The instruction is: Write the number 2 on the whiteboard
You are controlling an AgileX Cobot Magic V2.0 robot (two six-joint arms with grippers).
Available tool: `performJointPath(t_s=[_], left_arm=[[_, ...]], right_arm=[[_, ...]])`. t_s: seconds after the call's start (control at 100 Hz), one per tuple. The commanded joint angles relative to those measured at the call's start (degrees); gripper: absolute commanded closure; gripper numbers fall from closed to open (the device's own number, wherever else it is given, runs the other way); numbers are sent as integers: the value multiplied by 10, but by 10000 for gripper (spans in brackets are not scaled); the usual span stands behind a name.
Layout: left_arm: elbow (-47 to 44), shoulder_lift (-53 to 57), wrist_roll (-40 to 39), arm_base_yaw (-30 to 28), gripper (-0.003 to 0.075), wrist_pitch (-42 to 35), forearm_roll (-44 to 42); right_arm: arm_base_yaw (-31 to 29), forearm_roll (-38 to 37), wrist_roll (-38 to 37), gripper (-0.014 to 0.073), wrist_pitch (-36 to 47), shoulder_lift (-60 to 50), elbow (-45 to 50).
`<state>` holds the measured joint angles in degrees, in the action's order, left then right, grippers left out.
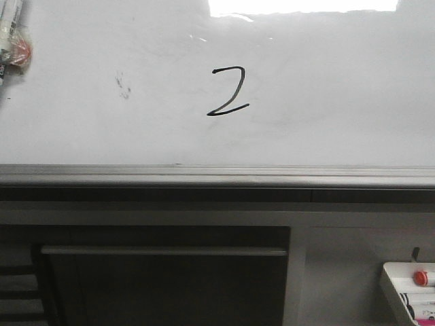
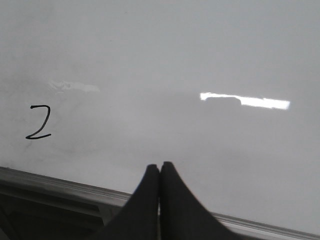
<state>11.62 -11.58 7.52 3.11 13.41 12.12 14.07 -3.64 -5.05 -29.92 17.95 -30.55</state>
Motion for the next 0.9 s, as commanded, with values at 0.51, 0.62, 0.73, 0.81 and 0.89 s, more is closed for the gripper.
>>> performJointPath(t_s=[0.51,0.62,0.73,0.81,0.89], left_arm=[[-136,135,-5,17,738,-125,-27],[-136,135,-5,26,738,-113,-49],[-136,134,-5,28,738,-110,-39],[-136,134,-5,28,738,-110,-39],[-136,134,-5,28,738,-110,-39]], right_arm=[[-3,-8,4,658,40,4,-14],[-3,-8,4,658,40,4,-14],[-3,-8,4,658,39,4,-14],[-3,-8,4,658,39,4,-14],[-3,-8,4,658,39,4,-14]])
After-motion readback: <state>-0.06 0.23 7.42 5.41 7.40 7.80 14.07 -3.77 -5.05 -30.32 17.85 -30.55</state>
